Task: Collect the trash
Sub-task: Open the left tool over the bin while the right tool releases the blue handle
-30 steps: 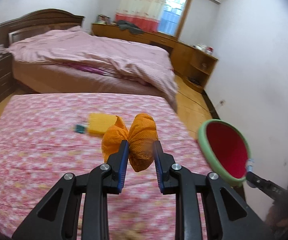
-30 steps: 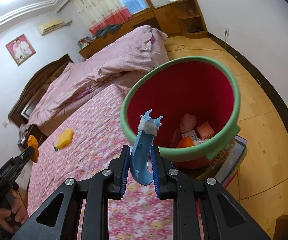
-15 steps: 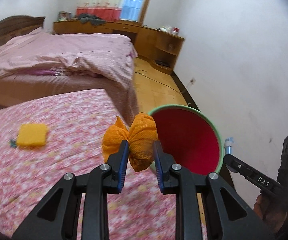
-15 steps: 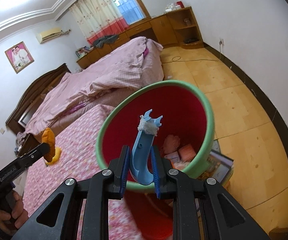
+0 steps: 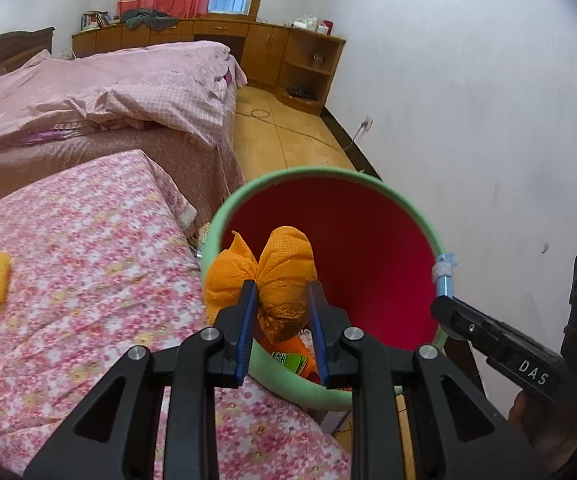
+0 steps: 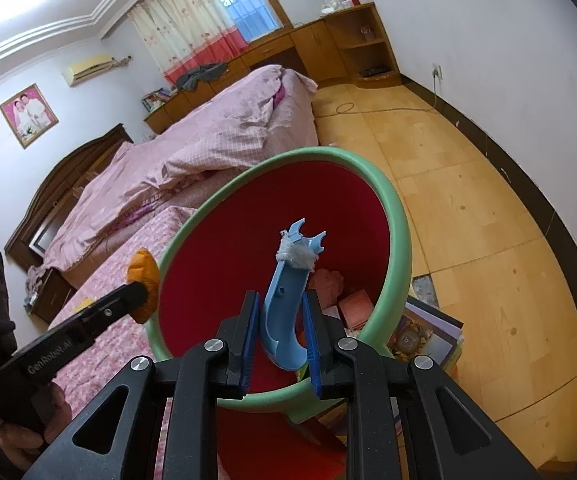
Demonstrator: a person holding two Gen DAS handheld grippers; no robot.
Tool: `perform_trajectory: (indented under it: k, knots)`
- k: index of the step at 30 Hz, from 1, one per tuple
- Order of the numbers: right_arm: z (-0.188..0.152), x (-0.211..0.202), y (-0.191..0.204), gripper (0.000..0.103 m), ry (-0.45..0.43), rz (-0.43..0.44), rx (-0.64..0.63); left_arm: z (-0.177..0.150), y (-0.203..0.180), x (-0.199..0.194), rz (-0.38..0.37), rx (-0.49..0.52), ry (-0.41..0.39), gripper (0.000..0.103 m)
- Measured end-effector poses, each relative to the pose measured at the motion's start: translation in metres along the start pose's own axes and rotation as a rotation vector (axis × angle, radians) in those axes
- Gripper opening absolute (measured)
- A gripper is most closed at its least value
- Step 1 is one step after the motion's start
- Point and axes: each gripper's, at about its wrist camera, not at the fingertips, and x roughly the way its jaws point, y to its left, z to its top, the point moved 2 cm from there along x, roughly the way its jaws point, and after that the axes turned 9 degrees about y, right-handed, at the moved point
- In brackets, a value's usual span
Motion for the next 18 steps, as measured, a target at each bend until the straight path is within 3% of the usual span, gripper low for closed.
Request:
perform_trajectory:
  k: [8,18]
  knots:
    - [0.002,0.008,-0.007,0.022,0.019,-0.003,0.014,-0.005,0.000,0.018,-0.019,-0.012,0.046,0.025]
    - [0.001,0.006,-0.006,0.028,0.024,0.013,0.037,-0.007,0.000,0.005,-0.016,-0.018,0.037,0.038]
